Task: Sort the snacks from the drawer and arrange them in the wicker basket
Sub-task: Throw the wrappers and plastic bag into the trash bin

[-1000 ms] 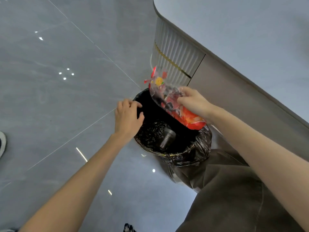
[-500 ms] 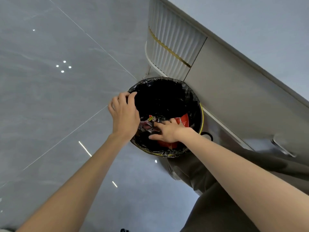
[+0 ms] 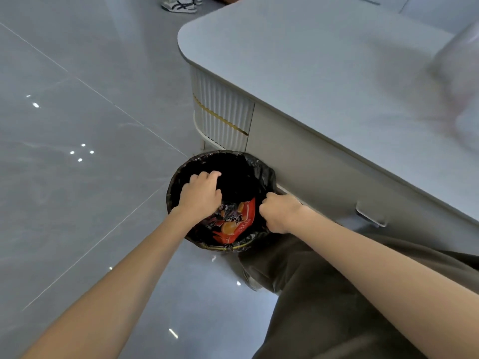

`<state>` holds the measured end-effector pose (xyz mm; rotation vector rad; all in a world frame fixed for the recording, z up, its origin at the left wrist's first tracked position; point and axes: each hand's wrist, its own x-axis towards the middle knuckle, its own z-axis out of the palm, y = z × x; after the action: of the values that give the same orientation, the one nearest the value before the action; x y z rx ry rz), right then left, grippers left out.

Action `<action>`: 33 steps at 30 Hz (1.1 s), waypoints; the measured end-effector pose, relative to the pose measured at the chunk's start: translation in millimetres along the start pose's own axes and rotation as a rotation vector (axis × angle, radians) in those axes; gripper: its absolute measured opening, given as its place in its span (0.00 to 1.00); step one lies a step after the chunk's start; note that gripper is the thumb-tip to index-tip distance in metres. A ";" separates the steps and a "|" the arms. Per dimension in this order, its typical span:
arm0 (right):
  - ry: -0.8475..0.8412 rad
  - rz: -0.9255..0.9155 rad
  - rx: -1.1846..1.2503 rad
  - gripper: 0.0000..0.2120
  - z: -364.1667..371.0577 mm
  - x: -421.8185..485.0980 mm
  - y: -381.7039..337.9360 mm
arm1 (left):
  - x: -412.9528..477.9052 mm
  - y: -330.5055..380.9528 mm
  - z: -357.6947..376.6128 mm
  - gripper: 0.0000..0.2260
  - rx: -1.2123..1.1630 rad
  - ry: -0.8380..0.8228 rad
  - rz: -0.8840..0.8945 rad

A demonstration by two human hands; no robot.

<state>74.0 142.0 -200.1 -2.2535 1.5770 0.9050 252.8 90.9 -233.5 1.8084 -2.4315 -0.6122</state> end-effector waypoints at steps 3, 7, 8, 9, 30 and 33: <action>0.179 0.077 0.197 0.15 14.4 -11.6 11.9 | -9.4 -0.2 10.3 0.22 0.018 -0.069 -0.017; 0.464 0.401 0.744 0.12 23.8 -13.2 22.0 | -7.9 9.1 16.8 0.22 -0.015 -0.086 -0.008; 0.477 0.490 0.909 0.13 23.9 -11.2 25.6 | -5.5 12.5 17.7 0.22 -0.025 -0.078 0.007; 0.438 0.554 1.043 0.16 25.0 -7.8 29.9 | -2.6 16.1 18.2 0.22 -0.034 -0.065 0.023; 0.165 0.776 1.773 0.16 74.7 43.1 54.3 | 64.0 49.7 30.9 0.26 0.141 -0.022 0.266; 0.415 0.751 1.397 0.14 69.7 26.2 54.9 | 71.0 42.6 30.2 0.25 0.140 0.021 0.245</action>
<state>5.7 137.6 -262.3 -0.8426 2.1728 -0.5842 183.5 43.5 -260.5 1.5131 -2.6847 -0.4107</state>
